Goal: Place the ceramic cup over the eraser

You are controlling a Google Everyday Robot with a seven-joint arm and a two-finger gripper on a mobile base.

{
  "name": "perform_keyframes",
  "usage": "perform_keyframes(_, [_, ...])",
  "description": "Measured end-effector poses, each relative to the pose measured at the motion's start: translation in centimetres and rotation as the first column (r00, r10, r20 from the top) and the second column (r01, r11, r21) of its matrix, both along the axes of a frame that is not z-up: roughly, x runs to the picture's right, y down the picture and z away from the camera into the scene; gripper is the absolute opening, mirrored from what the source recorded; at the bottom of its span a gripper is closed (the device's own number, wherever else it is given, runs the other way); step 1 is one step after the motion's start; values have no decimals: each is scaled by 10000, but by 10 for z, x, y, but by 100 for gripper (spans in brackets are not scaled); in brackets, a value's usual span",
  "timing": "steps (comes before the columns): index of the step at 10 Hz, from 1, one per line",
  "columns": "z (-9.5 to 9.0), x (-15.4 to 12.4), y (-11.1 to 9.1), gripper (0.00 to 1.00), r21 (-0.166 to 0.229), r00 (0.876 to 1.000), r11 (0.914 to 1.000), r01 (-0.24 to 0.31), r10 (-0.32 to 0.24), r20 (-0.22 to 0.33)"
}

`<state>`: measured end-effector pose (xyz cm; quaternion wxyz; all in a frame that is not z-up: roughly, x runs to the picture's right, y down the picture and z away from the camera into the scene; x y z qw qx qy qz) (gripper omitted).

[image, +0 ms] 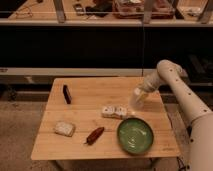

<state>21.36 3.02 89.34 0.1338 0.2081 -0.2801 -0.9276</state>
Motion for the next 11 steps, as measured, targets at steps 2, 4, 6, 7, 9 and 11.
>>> perform_keyframes(2, [0, 0, 0, 15, -2, 10000, 10000, -1, 1, 0])
perform_keyframes(4, [0, 0, 0, 1, -7, 10000, 10000, -12, 12, 17])
perform_keyframes(6, [0, 0, 1, 0, -16, 10000, 10000, -23, 23, 21])
perform_keyframes(7, [0, 0, 1, 0, -18, 10000, 10000, -26, 26, 21])
perform_keyframes(9, [0, 0, 1, 0, -18, 10000, 10000, -24, 24, 22])
perform_keyframes(11, [0, 0, 1, 0, -18, 10000, 10000, -23, 23, 22])
